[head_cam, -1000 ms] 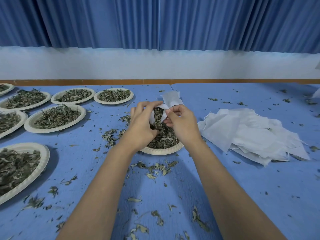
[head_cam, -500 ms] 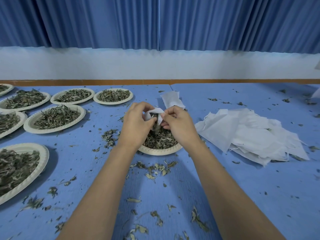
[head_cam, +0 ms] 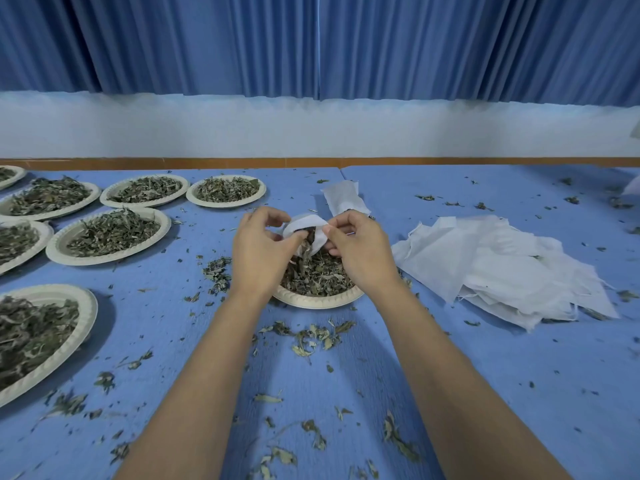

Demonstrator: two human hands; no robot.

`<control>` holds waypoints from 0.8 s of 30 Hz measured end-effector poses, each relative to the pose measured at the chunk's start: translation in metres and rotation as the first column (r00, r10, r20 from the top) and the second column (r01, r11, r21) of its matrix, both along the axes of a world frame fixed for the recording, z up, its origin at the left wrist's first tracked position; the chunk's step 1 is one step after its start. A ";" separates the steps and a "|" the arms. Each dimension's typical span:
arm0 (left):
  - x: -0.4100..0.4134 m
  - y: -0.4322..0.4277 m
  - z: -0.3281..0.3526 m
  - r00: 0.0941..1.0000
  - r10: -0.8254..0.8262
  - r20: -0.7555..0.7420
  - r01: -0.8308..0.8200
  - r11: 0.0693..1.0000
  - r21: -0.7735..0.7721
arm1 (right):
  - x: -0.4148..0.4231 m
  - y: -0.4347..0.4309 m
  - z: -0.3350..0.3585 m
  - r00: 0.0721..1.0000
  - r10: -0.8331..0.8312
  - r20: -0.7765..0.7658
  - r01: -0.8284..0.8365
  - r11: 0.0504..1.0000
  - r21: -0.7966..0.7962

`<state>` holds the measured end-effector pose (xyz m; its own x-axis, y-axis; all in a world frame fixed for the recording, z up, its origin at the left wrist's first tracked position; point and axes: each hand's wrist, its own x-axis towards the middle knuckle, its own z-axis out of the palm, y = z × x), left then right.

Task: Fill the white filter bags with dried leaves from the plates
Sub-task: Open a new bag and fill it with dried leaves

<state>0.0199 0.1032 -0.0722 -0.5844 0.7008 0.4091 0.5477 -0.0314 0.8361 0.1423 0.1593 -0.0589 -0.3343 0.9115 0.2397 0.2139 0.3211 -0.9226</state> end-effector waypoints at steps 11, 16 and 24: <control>-0.002 -0.002 0.005 0.980 0.185 -0.069 -0.187 0.982 -0.021 | 0.006 -0.008 0.003 0.847 0.004 0.531 -0.124 0.974 0.191; 0.001 -0.003 0.013 0.978 0.124 0.167 -0.145 0.982 0.120 | 0.000 -0.014 0.004 0.729 -0.048 0.683 -0.188 0.945 0.266; -0.002 -0.002 0.014 0.965 0.095 0.244 -0.147 0.967 0.206 | 0.001 -0.007 -0.005 0.764 -0.073 0.641 -0.174 0.933 0.314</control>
